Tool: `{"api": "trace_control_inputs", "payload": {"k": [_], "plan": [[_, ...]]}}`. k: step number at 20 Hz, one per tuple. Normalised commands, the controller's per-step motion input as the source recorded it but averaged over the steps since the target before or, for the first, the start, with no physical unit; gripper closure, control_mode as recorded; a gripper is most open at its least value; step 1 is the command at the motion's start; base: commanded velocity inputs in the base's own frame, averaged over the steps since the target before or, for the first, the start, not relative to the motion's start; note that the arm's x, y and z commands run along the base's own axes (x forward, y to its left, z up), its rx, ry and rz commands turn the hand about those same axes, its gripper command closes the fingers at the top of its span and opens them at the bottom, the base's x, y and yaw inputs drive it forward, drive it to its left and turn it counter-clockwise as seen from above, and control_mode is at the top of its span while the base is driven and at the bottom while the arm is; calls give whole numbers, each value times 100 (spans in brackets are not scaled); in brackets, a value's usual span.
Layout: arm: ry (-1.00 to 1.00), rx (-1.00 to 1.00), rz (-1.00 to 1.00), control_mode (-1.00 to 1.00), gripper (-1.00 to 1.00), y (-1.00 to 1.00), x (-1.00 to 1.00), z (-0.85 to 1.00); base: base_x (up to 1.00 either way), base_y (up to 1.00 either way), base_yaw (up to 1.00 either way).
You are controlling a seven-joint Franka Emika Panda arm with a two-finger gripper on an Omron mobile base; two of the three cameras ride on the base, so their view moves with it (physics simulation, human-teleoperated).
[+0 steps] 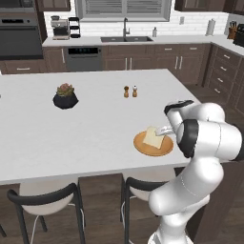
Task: Start the toaster. Once the lever pops up, take the bread to the plate on the dining counter.
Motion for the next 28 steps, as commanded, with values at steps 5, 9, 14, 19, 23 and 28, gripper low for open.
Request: {"api": "trace_control_inputs", "payload": {"k": [5, 9, 14, 19, 23, 28], "plan": [[0, -14, 2, -100, -100, -21, 10, 2, 0, 0, 0], [0, -15, 4, -100, -100, -35, 3, 21, 0, 0, 0], [0, -9, 5, -100, -100, -24, -3, 25, 0, 0, 0], [0, -8, 1, -100, -100, 48, -78, 51, 0, 0, 0], [0, -12, -26, -100, -100, 71, -90, 48, 0, 0, 0], [0, -9, -47, -100, -100, 48, -98, 35, 0, 0, 0]]}}
